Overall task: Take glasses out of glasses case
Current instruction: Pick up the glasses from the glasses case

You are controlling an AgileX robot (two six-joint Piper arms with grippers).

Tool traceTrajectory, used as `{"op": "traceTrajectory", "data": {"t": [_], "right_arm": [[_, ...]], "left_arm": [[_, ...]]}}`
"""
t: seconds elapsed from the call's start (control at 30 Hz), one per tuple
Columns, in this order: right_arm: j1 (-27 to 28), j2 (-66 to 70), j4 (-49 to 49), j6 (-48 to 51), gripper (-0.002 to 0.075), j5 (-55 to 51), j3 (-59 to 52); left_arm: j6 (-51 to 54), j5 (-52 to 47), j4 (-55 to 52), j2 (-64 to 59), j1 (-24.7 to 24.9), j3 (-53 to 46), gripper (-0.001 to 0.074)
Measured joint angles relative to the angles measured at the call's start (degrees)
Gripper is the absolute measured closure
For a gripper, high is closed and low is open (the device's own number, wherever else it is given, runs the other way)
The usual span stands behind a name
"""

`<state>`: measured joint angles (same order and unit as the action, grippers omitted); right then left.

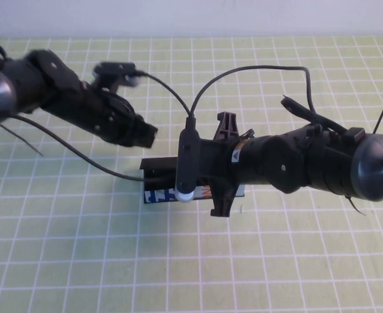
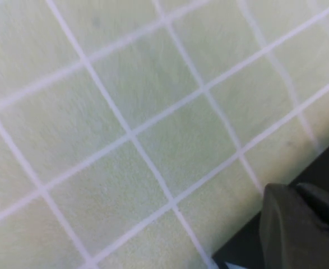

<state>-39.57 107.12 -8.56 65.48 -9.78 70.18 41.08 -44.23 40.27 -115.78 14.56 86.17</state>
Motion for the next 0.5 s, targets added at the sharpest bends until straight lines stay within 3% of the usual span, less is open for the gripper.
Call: {"op": "traceTrajectory", "data": {"t": [0.23, 0.5], "right_arm": [[0.1, -0.6, -0.4, -2.8, 0.0727, 1.3, 0.0], [1.0, -0.6, -2.5, -3.3, 0.0729, 2.0, 0.0]], "left_arm": [[5.2, 0.9, 2.5, 12.8, -2.1, -5.3, 0.0739], [36.8, 2.7, 29.9, 18.1, -2.8, -24.8, 0.0739]]}}
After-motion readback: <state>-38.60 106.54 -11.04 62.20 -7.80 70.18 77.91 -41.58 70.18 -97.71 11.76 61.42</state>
